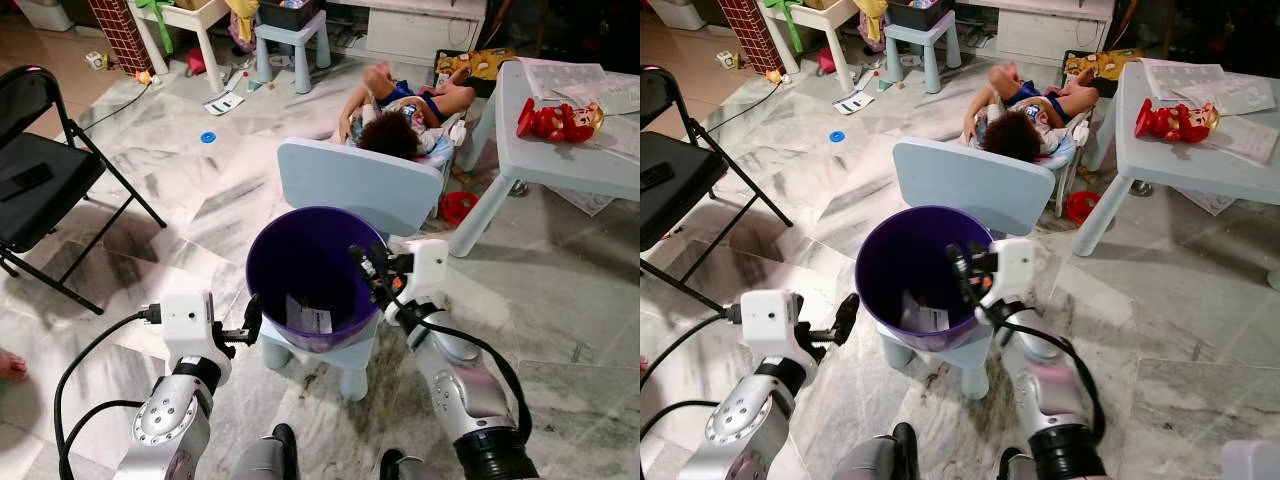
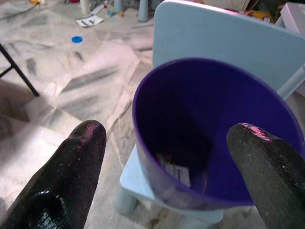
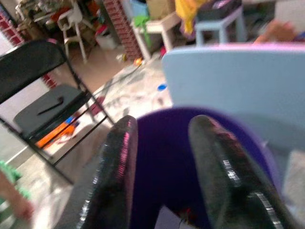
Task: Picking trash to rubbish bin
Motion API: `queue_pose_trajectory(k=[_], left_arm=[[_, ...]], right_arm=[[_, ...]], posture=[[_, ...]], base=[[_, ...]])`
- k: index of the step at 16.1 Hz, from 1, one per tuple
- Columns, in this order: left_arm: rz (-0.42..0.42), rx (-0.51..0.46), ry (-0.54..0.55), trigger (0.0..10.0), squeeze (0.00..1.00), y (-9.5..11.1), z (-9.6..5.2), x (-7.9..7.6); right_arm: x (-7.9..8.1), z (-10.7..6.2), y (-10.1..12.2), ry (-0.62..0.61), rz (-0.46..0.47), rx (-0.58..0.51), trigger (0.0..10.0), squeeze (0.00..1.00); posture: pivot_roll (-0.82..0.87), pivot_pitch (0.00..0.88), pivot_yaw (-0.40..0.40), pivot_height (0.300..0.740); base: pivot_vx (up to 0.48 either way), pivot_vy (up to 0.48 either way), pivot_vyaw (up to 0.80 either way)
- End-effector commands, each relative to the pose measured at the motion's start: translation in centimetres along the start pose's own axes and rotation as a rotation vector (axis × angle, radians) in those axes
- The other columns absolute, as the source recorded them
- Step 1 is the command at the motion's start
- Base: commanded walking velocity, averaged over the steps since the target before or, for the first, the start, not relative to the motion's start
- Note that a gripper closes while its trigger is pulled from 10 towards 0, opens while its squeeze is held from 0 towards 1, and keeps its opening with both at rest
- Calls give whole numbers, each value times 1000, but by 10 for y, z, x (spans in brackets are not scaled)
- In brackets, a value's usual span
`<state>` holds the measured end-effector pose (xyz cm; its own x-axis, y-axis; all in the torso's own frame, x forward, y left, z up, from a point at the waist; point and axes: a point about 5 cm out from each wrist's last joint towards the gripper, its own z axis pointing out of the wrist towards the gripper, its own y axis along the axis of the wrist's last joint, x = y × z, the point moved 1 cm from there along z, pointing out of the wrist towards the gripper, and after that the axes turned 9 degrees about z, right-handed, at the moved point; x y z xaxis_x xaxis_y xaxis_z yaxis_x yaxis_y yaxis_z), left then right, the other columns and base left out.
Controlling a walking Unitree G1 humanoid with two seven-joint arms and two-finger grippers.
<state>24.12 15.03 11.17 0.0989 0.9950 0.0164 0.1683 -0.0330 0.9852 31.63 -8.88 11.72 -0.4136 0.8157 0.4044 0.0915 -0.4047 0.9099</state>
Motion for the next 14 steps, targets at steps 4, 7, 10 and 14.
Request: queue_pose_trajectory(k=[4,7,10,14], left_arm=[[33,-111,2,10000,1000,29,23,1],[38,-193,4,10000,918,51,40,-1],[33,-212,-4,10000,655,56,48,-10],[35,-241,18,10000,0,61,52,-7]], right_arm=[[-8,-12,68,-84,-162,-224,10000,1000],[-13,-27,108,-157,-216,-331,10000,1000],[-12,-41,121,-196,-261,-365,10000,1000],[-24,-59,128,-277,-420,-348,10000,1000]], posture=[[50,194,44,740],[3,194,57,740],[-27,188,58,740],[-25,176,52,740]], base=[[0,0,0],[0,0,0],[0,0,0],[0,0,0]])
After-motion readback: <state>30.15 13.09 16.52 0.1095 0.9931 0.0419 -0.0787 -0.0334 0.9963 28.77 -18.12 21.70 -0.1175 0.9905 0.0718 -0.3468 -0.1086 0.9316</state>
